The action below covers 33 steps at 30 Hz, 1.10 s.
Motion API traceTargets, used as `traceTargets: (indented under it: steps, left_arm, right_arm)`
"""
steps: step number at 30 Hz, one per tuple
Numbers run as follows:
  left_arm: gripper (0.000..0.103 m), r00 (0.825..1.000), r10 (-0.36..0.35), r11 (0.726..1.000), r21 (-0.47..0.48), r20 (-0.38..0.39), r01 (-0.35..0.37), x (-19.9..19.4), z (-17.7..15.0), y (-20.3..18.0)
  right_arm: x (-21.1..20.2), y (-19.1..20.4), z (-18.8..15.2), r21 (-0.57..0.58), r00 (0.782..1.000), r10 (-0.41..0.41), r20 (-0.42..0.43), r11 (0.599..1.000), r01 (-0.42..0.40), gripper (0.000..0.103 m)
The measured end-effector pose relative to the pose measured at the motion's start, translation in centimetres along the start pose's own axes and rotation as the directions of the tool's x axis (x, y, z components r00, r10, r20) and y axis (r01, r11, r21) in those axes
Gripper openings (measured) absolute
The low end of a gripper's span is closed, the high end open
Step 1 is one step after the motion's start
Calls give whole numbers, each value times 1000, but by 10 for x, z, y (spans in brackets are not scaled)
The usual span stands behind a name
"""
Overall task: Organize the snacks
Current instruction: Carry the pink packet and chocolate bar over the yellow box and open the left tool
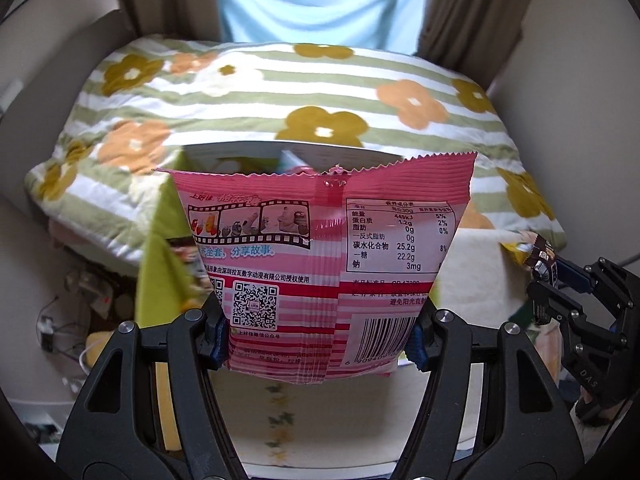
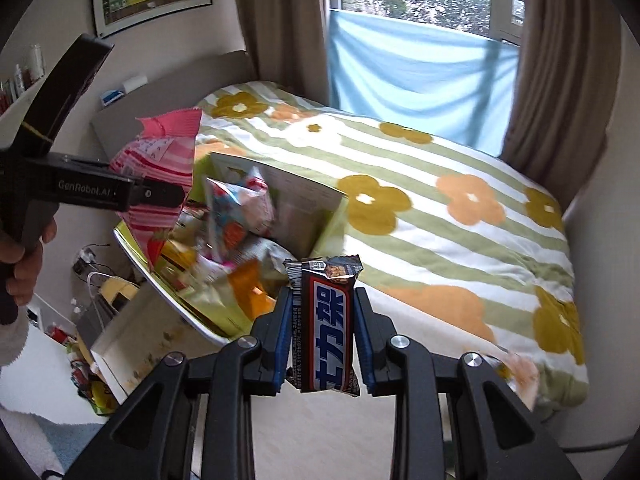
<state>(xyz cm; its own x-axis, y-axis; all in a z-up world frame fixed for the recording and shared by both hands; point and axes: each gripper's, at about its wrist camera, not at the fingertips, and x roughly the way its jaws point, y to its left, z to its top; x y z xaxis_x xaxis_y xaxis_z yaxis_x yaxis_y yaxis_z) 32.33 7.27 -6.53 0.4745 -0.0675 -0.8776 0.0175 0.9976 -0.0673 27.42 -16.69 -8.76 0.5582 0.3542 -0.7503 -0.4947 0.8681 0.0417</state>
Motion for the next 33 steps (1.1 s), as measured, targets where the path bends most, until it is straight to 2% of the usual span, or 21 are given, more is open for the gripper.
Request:
traceTargets:
  steps: [7, 14, 16, 18, 19, 20, 23, 28, 33]
  left_arm:
    - [62, 999, 6, 998, -64, -37, -9, 25, -1, 70]
    - [62, 997, -63, 997, -47, -50, 60, 55, -16, 103]
    - [68, 996, -83, 996, -34, -32, 82, 59, -21, 107]
    - [83, 993, -121, 992, -39, -15, 120, 62, -25, 110]
    - [95, 991, -133, 990, -42, -6, 133, 63, -27, 111]
    - [103, 991, -133, 990, -43, 2, 133, 64, -30, 113]
    - [103, 995, -96, 995, -27, 17, 97, 62, -36, 114]
    - [103, 998, -48, 999, -16, 28, 49, 59, -43, 116]
    - [103, 996, -66, 997, -38, 65, 69, 44, -45, 117]
  right_arm:
    - [51, 46, 36, -12, 998, 52, -27, 999, -52, 26]
    - [99, 77, 46, 38, 994, 66, -89, 997, -63, 26]
    - [108, 82, 45, 61, 992, 68, -106, 996, -61, 26]
    - [113, 86, 43, 80, 991, 68, -119, 995, -58, 26]
    - [116, 87, 42, 89, 990, 68, -126, 994, -57, 26]
    - [117, 89, 42, 94, 989, 67, -133, 994, -55, 26]
    - [123, 91, 40, 112, 986, 68, -151, 992, -51, 26]
    - [127, 92, 39, 138, 982, 111, -153, 986, -90, 26]
    - [132, 91, 43, 157, 979, 139, -149, 981, -115, 26]
